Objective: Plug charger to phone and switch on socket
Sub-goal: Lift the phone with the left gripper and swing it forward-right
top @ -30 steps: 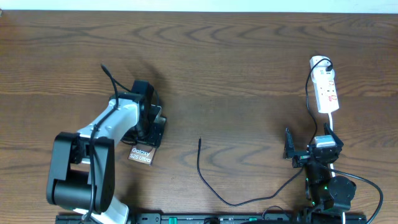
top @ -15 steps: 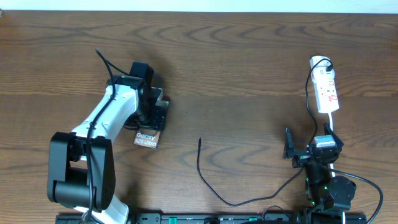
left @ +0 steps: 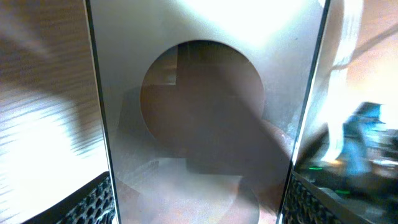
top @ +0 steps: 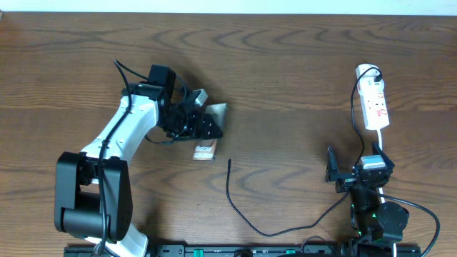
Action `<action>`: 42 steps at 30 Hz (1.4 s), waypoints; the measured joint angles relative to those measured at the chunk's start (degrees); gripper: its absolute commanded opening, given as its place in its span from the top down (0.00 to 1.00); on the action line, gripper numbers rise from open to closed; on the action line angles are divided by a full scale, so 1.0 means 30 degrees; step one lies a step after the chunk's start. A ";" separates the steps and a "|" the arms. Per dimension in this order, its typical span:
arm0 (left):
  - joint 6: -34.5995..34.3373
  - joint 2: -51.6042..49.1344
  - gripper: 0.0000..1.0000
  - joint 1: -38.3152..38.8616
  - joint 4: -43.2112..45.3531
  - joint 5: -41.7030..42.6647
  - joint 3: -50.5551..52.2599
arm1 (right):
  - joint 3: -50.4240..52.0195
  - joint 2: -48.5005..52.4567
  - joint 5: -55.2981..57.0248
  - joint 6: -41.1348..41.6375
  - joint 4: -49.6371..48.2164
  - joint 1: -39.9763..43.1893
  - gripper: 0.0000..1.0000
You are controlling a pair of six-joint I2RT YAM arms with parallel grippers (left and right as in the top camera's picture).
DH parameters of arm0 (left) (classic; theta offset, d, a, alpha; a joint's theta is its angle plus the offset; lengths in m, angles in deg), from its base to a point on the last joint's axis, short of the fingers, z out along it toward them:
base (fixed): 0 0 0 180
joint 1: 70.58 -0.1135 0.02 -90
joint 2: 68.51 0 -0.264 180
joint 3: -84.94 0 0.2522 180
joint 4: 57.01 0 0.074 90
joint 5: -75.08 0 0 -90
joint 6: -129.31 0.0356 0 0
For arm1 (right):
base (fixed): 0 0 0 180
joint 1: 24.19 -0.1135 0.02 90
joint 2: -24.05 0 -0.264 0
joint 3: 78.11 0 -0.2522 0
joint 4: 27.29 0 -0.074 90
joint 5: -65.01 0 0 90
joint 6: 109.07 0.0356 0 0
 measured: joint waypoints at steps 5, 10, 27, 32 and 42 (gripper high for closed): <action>-0.2244 0.0000 0.93 0.0000 0.2703 0.4524 0.0000 | 0.0000 0.0000 0.0000 -0.0007 0.0000 0.0000 0.01; -0.8189 -0.0051 0.93 0.0000 0.9333 0.9173 -0.0131 | 0.0000 0.0007 0.0007 0.0000 0.0000 0.0000 0.01; -3.2443 -0.0051 0.93 0.0000 2.6002 1.0724 -0.0175 | 0.0000 0.0015 0.0007 -0.0007 0.0000 0.0000 0.01; -3.5430 -0.0058 0.93 0.0000 2.6039 0.9836 -0.0175 | 0.0000 0.0015 0.0007 0.0000 -0.0007 0.0000 0.01; -3.6967 -0.0058 0.93 0.0000 2.6024 0.7934 -0.0175 | 0.0000 0.0015 0.0007 0.0000 0.0000 0.0000 0.01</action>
